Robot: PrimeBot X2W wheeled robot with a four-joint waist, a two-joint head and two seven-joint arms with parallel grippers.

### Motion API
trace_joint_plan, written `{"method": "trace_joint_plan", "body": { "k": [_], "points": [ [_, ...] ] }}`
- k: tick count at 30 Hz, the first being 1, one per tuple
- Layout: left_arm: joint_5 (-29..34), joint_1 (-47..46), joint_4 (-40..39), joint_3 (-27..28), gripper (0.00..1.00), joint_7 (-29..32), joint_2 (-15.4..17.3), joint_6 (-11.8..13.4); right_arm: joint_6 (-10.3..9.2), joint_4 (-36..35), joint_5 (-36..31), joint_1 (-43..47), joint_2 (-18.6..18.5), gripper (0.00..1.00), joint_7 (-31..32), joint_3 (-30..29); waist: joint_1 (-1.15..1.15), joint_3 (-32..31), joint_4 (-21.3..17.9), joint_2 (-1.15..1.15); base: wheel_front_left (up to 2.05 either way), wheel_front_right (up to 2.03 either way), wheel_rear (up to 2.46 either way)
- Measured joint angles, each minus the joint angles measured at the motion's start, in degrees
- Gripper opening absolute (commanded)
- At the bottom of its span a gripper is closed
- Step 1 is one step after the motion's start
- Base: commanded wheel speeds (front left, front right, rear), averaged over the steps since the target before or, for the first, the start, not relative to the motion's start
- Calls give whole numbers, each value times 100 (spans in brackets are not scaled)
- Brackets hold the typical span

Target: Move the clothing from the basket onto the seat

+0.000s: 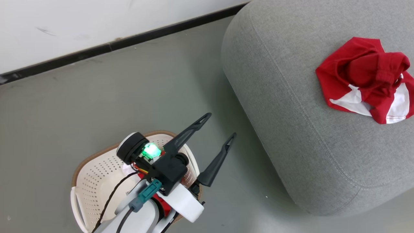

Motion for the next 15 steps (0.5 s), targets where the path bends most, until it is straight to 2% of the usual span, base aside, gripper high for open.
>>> {"method": "trace_joint_plan", "body": {
  "k": [15],
  "points": [
    [-300,422,415,630,100,-203,-26,488,0,-702,-23,-3,599,100,-5,637,0,-453,406,0,0,0,0]
  ]
}}
